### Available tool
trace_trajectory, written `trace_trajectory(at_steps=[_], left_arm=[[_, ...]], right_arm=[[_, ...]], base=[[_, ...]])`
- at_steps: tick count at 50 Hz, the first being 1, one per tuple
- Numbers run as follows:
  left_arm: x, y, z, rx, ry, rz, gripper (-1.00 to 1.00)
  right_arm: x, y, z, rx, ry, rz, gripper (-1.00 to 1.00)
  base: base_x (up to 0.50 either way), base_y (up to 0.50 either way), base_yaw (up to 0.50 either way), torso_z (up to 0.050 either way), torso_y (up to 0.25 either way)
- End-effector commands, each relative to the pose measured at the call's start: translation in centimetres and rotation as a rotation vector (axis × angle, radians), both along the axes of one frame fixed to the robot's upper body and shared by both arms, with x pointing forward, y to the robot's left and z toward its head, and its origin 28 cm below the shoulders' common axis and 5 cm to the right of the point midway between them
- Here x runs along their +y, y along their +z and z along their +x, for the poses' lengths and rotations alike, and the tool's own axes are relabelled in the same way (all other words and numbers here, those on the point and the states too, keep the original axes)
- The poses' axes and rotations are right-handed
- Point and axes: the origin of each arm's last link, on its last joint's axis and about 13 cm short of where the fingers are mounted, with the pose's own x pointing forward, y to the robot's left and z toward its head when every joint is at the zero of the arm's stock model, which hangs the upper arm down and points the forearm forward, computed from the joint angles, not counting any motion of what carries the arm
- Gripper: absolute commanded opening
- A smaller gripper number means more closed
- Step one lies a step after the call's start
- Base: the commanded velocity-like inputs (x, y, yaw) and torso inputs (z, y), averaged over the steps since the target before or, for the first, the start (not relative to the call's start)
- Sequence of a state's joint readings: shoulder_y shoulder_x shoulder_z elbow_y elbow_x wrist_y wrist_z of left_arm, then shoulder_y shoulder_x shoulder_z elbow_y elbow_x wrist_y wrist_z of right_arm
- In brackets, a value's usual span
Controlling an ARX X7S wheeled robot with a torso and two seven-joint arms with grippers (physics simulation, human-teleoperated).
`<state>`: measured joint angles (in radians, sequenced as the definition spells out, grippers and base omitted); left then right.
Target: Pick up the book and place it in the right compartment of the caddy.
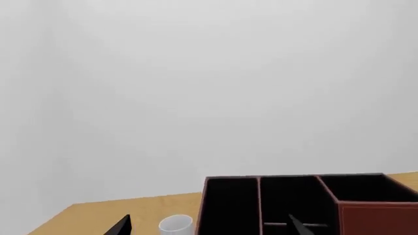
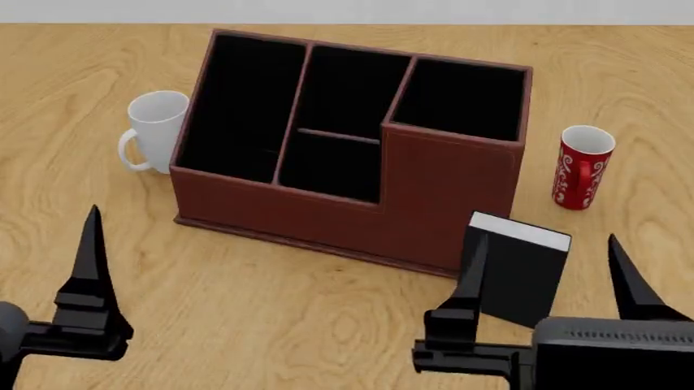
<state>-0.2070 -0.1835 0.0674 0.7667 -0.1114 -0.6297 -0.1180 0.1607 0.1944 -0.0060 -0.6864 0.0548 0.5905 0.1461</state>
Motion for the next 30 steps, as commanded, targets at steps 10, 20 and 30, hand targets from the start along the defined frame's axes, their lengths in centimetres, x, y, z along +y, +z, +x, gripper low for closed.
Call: trace_trajectory(at_steps=[10, 20, 30], left_arm=[[0.7, 5.6, -4.8, -0.164, 0.076, 0.062, 1.00], [0.4, 6.4, -5.9, -0.190, 0.093, 0.077, 1.00], [0.4, 6.4, -6.1, -0.200, 0.093, 0.067, 1.00]], right_arm=[[-1.9, 5.6, -3.2, -0.090, -0.090, -0.080, 1.00], [-2.0, 6.8, -4.0, -0.102, -0.098, -0.114, 1.00], [-1.9, 7.0, -4.1, -0.107, -0.101, -0.122, 1.00]], base=[[0.00, 0.00, 0.00, 0.000, 0.000], [0.07, 0.00, 0.00, 0.000, 0.000], [0.32, 0.00, 0.00, 0.000, 0.000]])
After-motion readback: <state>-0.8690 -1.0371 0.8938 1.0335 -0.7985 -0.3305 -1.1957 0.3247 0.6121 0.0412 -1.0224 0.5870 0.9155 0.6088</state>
